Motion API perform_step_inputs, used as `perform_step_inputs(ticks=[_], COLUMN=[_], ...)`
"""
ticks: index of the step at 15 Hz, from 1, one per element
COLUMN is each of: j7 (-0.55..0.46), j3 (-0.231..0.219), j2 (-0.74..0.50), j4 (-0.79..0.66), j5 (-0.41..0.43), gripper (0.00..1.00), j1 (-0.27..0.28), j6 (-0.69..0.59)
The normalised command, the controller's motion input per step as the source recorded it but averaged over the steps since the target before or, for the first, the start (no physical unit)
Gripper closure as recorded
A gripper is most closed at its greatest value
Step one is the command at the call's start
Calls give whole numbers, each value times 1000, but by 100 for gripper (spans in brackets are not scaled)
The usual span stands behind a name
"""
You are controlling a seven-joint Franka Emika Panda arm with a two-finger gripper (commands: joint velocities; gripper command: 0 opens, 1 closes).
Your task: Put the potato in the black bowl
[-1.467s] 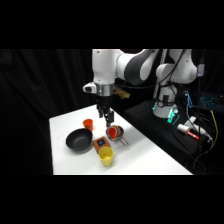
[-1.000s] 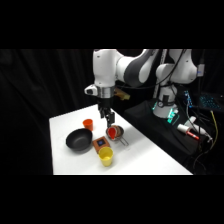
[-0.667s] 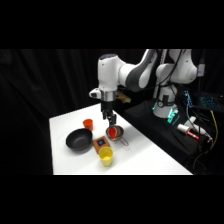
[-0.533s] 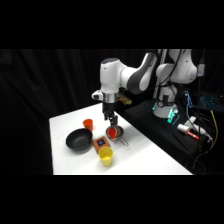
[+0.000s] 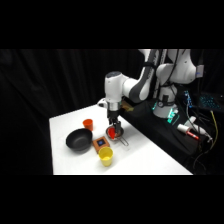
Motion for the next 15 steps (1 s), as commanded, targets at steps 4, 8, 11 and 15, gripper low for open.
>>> perform_step_inputs(ticks=[4, 8, 11, 15], j7=[-192, -78, 47, 255], j3=[24, -31, -96, -203], j2=[159, 0, -128, -341], j4=[18, 9, 20, 27], j5=[179, 46, -78, -319], gripper=[27, 59, 84, 96], j1=[-76, 26, 116, 209], j6=[197, 74, -136, -415])
